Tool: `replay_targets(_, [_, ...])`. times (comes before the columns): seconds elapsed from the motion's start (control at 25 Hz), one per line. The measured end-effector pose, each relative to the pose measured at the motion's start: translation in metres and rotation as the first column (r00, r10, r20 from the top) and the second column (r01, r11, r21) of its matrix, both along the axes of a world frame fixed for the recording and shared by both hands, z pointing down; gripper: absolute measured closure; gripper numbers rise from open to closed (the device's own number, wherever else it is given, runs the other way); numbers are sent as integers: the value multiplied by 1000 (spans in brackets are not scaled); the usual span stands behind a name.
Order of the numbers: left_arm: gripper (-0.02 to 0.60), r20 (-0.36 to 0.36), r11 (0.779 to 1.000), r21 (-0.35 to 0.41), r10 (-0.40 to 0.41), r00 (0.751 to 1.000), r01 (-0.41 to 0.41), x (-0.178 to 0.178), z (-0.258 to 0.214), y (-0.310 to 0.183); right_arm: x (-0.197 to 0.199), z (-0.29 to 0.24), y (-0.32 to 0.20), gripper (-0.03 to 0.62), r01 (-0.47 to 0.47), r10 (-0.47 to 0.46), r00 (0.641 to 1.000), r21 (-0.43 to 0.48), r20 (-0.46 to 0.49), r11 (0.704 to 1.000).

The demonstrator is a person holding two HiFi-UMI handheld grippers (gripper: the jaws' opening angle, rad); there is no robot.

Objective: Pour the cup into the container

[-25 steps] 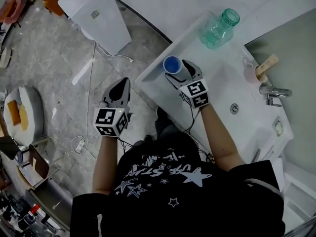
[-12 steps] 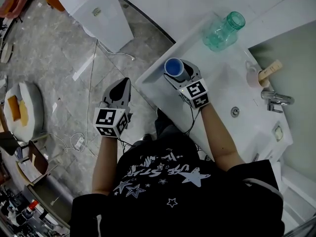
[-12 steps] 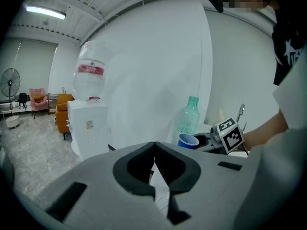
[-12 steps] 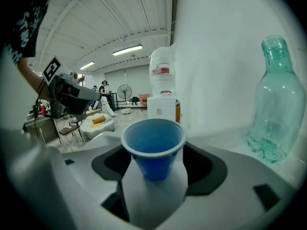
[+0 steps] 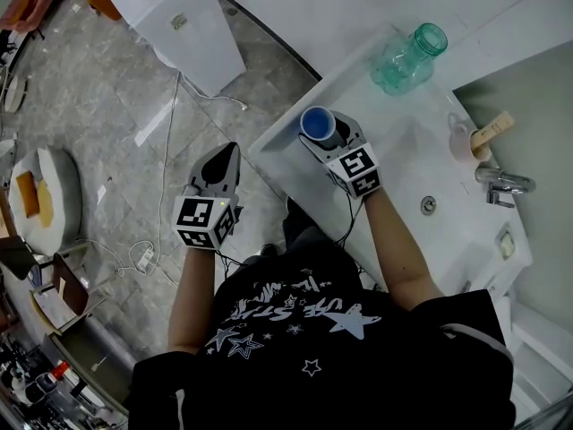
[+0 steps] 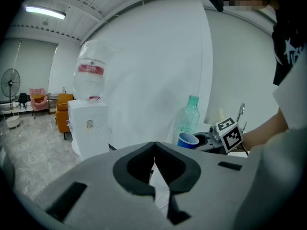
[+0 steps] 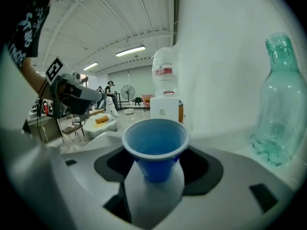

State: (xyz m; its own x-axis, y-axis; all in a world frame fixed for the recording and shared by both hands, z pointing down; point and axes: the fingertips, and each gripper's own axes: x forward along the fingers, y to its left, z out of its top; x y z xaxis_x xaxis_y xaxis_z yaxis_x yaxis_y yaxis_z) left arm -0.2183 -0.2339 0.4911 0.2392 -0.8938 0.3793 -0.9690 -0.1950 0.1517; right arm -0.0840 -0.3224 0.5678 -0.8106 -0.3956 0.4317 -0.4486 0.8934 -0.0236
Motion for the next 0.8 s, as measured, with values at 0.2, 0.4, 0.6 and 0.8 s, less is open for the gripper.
replay_targets(0.2, [571, 5, 1000, 11, 10, 1000, -10, 1, -5, 1, 4, -7, 0, 301, -16, 16, 1000, 15, 5, 1000])
replay_targets(0.4, [572, 14, 999, 28, 35, 999, -35, 3, -15, -1, 11, -29, 3, 303, -41, 40, 999, 39, 28, 998])
replay_targets(0.6, [572, 13, 995, 68, 68, 998, -69, 11, -28, -10, 27, -54, 4, 306, -98, 98, 991, -4, 86, 995])
replay_targets(0.8, [572, 16, 989, 93, 117, 993, -118, 25, -39, -19, 48, -86, 1, 309, -158, 158, 981, -15, 113, 987])
